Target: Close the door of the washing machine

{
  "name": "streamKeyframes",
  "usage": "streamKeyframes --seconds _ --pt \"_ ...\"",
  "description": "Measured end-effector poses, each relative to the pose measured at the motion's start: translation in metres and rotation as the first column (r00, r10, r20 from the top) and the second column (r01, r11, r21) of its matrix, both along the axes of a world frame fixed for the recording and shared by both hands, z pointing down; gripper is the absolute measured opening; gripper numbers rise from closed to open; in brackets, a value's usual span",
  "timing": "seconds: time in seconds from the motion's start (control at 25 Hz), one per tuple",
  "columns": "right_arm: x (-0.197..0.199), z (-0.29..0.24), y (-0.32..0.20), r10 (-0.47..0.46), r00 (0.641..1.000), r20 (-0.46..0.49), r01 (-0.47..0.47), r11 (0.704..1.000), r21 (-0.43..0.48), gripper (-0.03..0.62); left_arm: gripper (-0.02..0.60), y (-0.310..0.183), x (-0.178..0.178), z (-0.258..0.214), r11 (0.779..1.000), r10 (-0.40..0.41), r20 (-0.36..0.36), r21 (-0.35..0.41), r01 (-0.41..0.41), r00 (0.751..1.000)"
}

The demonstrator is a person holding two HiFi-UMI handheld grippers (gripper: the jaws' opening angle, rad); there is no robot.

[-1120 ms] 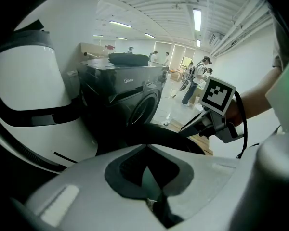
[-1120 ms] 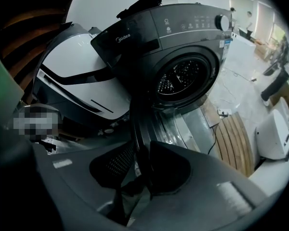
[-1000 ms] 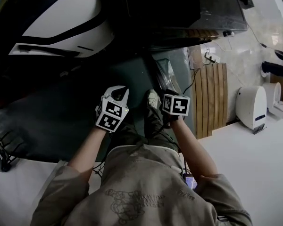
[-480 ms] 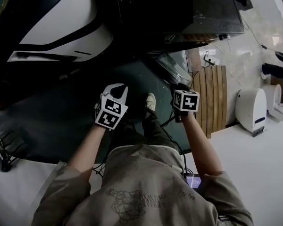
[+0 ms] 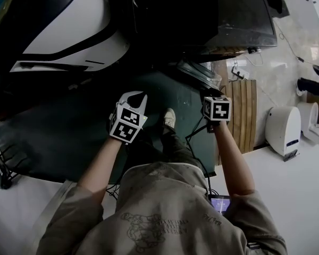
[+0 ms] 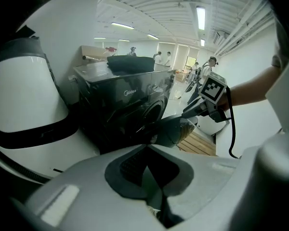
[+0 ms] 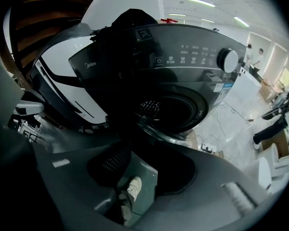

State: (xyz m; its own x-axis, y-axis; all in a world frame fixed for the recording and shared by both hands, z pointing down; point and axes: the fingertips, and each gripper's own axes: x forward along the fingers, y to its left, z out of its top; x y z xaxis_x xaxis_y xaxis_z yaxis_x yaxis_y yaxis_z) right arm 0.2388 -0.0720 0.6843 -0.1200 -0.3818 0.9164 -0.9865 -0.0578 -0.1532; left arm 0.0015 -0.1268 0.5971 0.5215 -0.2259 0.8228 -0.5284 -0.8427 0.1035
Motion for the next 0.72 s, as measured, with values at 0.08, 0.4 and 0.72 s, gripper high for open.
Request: streamKeyframes --seconds 0.08,0.4,0.72 --pt "0.005 -0.002 -0.008 -0.005 1.0 -0.015 0.005 1.0 0.014 0.173 0.0 -0.005 0.003 0.0 1.0 -0.004 0.001 0.003 0.004 1.0" --pt "0.028 -0.003 -0.039 -0.016 0.998 -0.062 0.02 0.998 0.06 0.175 0.0 -0.002 0.025 -0.001 1.0 0.014 -0.011 0.002 -0.014 1.0" --pt "0.045 -0.004 -0.076 -0.063 0.99 -0.128 0.079 0.989 0.127 0.167 0.0 -0.002 0.035 -0.006 1.0 -0.014 -0.037 0.0 0.014 0.999"
